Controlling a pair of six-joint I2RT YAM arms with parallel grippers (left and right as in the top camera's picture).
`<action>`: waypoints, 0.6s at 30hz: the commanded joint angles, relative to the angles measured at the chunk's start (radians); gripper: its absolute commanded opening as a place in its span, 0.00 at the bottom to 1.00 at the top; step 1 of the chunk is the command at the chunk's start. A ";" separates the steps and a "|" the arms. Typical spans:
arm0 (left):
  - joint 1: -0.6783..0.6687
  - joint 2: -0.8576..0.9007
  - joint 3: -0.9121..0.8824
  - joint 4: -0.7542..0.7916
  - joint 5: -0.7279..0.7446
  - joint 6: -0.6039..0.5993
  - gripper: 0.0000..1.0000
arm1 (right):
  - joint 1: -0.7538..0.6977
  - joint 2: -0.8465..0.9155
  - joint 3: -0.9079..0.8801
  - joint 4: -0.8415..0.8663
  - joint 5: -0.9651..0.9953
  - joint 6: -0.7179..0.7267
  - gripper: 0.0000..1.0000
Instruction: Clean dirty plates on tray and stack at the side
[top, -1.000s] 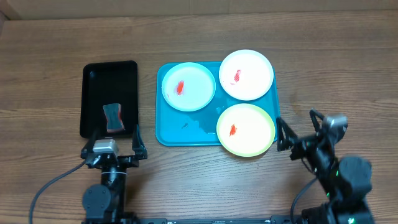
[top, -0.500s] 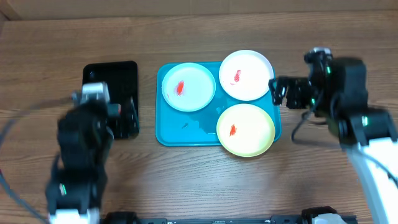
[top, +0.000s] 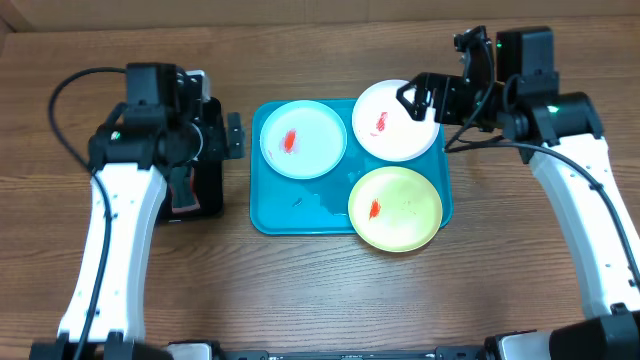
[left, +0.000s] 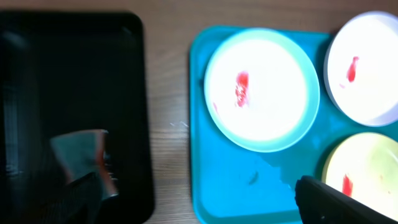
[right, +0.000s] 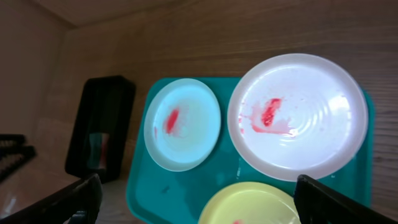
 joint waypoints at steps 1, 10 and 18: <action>-0.002 0.066 0.021 0.006 0.089 -0.018 1.00 | 0.048 0.050 0.029 0.026 0.010 0.135 0.95; -0.001 0.178 0.030 0.007 -0.082 -0.080 0.58 | 0.228 0.314 0.238 -0.115 0.201 0.235 0.79; 0.013 0.174 0.076 -0.041 -0.373 -0.293 0.77 | 0.330 0.484 0.286 -0.092 0.391 0.371 0.64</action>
